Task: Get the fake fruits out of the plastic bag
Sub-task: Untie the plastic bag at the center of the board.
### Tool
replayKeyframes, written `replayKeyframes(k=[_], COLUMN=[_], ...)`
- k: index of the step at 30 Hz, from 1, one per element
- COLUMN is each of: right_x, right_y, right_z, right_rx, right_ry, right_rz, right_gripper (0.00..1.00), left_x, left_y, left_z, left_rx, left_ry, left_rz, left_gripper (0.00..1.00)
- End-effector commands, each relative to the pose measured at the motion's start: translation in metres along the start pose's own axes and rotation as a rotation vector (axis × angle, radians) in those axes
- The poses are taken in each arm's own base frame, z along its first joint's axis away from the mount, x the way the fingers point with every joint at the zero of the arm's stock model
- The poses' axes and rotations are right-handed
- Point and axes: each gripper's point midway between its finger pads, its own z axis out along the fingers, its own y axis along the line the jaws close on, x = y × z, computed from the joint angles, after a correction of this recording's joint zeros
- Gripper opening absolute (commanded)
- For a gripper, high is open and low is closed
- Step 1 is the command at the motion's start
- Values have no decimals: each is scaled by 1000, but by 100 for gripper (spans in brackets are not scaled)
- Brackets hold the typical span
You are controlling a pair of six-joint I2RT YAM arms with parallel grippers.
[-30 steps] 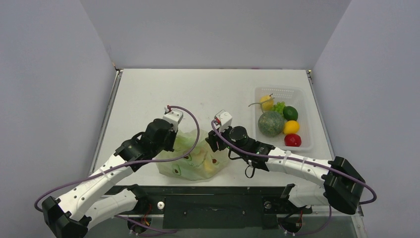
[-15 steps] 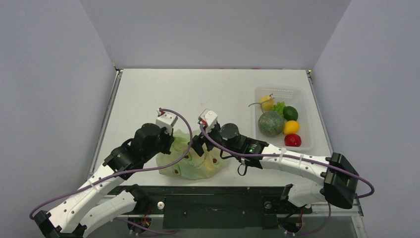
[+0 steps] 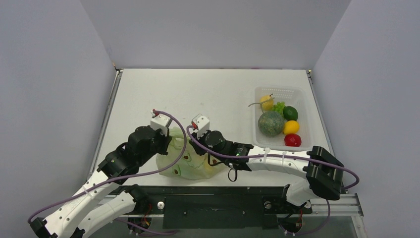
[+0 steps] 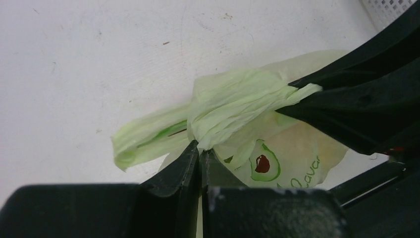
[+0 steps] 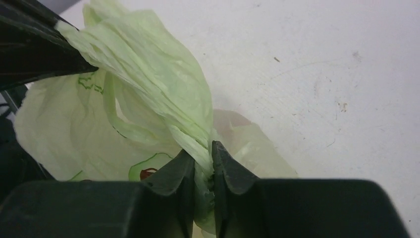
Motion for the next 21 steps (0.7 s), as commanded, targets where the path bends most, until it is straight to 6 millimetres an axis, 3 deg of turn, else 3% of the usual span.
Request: replayKeyframes(k=[1, 6, 7, 8, 10, 14, 21], right_x=[-64, -86, -80, -90, -88, -79, -71], right_y=[-27, -53, -62, -66, -84, -85, -88], right_z=[-31, -47, -48, -51, -51, -45, -29], right_rx=[68, -82, -116, -151, -187, -247, -235], right_ry=[-189, -275, -268, -314, -333, -299, -246], right_rz=[111, 362, 451, 490, 590, 691, 709], right_gripper=[9, 0, 0, 0, 0, 0, 0], left_x=[-29, -43, -43, -45, -46, -49, -49], left_y=[22, 65, 71, 81, 93, 97, 96], left_z=[-11, -46, -51, -63, -78, -93, -89], left_rx=[-115, -316, -343, -385, -425, -416, -415], left_ry=[-126, -263, -281, -325, -384, -477, -459], left_rz=[-32, -123, -145, -175, -217, -263, -247], left_gripper=[0, 0, 0, 0, 0, 0, 0])
